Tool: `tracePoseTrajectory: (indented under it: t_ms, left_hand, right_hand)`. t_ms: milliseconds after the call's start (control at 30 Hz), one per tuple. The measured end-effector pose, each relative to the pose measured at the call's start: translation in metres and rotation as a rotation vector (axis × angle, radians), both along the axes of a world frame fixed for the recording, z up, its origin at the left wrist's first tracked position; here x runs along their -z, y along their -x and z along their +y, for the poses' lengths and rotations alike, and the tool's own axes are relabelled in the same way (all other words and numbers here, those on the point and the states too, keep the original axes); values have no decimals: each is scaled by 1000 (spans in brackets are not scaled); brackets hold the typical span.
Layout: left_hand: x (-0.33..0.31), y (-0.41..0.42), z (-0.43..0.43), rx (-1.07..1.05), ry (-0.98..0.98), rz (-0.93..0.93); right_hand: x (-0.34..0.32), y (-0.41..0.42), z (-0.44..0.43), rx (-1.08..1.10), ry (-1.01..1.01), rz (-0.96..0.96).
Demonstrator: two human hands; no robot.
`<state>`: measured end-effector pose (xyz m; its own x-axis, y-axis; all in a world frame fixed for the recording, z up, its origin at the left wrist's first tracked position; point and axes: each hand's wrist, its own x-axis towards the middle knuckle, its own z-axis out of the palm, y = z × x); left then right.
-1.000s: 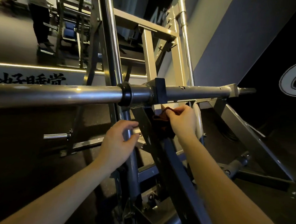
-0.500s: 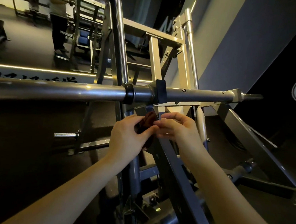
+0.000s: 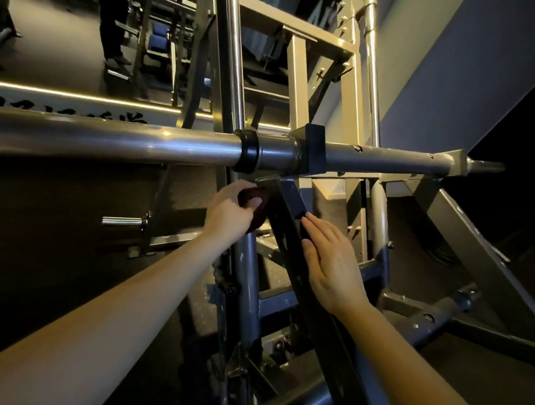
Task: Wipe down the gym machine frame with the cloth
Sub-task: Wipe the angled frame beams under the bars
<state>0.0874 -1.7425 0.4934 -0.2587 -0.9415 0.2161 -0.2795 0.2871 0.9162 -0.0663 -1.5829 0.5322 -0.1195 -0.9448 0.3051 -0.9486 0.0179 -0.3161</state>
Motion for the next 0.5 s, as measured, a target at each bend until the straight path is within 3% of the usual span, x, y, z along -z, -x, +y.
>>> tracePoseTrajectory:
  t_ms: [267, 500]
  left_hand:
    - [47, 3, 93, 183, 135, 74]
    - [-1, 30, -1, -139, -21, 180]
  right_hand:
    - [10, 7, -4, -2, 68, -74]
    - [13, 10, -5, -10, 91, -77]
